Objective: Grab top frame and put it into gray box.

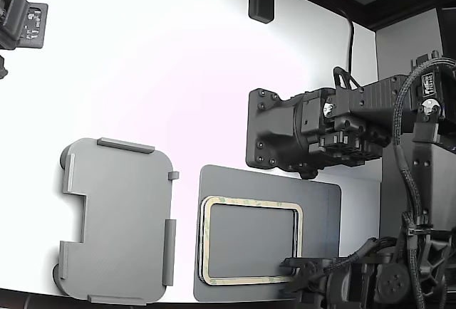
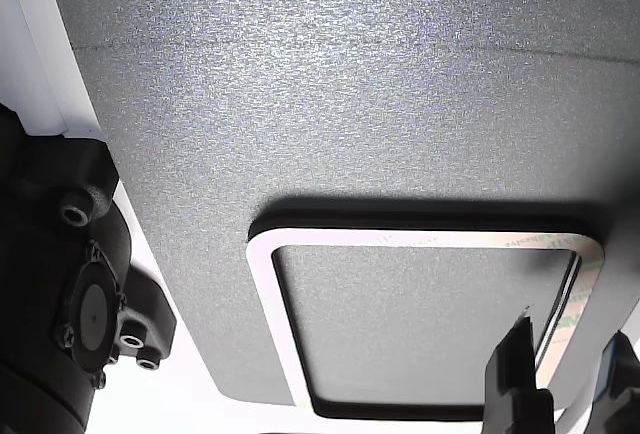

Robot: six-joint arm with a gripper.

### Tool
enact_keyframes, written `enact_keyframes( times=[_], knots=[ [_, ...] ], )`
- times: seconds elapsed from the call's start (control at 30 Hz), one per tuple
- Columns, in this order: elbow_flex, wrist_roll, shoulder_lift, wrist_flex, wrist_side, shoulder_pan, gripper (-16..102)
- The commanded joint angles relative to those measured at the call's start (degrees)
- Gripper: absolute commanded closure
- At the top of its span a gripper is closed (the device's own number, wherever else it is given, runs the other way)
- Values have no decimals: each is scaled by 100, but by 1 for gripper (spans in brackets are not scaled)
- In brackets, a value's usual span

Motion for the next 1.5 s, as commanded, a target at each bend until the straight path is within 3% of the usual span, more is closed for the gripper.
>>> enact_keyframes(
  times=[0.0, 0.67, 0.87, 1.47],
  knots=[
    [-141, -220, 79, 18, 35, -62, -8],
    [-1011, -615, -615, 387, -18, -334, 4],
    [-1046, -659, -633, 396, -97, -360, 14],
    [-1028, -589, -756, 220, -141, -387, 32]
  ],
)
